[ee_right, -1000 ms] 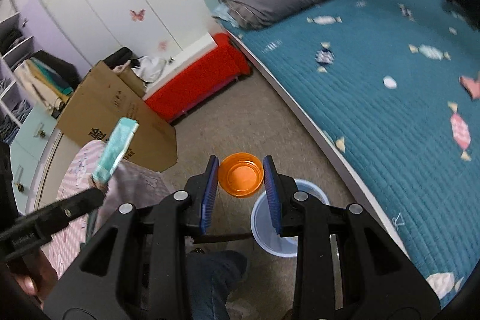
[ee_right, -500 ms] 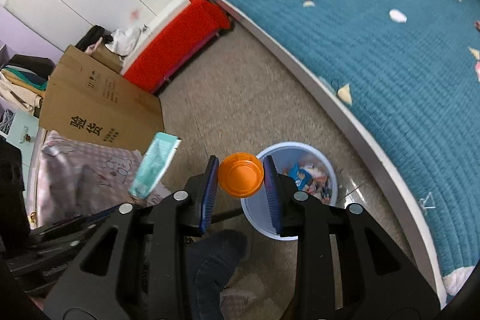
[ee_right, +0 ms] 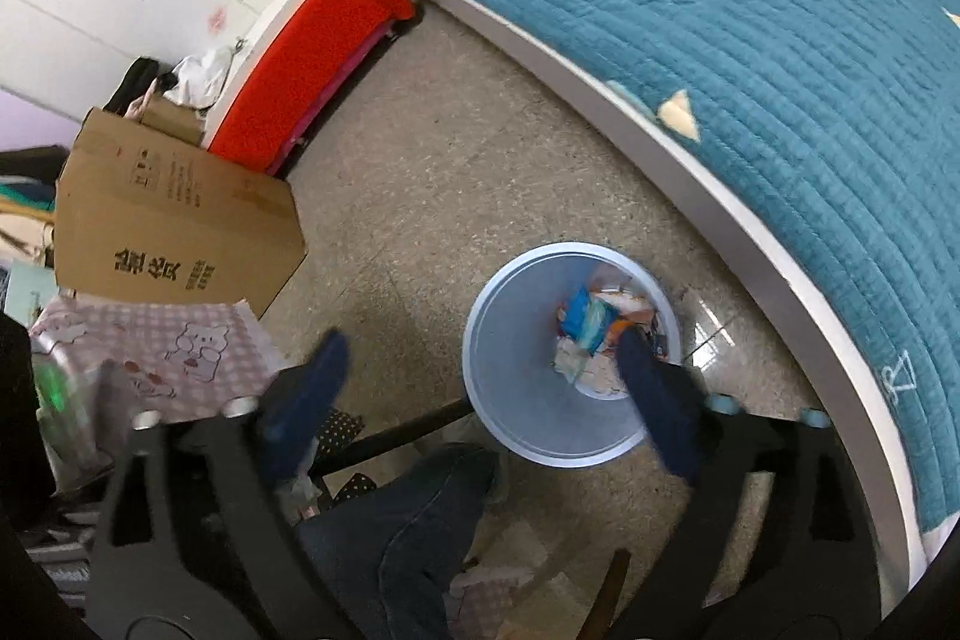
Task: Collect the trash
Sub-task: 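Carry the teal tube and orange cap over the bin and open both tools, then move both tools back toward the table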
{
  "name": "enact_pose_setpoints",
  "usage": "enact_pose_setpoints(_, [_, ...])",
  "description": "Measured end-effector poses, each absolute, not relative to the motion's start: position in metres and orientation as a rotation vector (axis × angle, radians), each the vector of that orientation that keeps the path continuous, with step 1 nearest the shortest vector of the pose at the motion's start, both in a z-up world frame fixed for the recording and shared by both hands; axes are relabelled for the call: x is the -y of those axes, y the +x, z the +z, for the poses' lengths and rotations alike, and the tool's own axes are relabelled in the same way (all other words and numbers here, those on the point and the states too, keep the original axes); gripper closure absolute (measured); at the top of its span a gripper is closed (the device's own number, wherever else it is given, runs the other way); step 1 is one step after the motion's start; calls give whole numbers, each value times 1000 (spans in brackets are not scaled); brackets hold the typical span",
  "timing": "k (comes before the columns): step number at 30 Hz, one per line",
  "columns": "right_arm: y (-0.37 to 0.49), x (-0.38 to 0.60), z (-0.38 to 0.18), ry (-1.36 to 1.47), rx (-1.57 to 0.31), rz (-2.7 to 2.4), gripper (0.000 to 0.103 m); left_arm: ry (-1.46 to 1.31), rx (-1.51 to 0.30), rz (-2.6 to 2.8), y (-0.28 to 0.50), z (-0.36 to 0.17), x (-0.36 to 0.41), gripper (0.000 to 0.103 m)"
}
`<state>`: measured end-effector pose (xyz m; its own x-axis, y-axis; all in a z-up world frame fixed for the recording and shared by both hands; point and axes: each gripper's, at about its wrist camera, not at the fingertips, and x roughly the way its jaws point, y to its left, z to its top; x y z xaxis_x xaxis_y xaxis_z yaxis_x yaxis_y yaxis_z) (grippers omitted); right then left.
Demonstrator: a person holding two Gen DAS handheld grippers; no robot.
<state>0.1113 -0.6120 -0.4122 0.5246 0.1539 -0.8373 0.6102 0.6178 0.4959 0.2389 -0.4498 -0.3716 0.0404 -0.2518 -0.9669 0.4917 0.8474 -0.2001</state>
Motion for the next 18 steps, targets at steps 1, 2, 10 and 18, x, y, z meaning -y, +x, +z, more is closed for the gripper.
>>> enact_pose_setpoints(1, [110, 613, -410, 882, -1010, -338, 6, 196, -1414, -578, 239, -367, 449, 19])
enact_pose_setpoints(2, [107, 613, -407, 873, -1010, -354, 6, 189, -1407, -582, 238, -362, 449, 19])
enact_pose_setpoints(10, [92, 611, -355, 795, -942, -407, 6, 160, -1235, -680, 216, -296, 442, 16])
enact_pose_setpoints(18, [89, 586, -286, 694, -854, -402, 6, 140, -1055, -706, 192, -228, 409, 16])
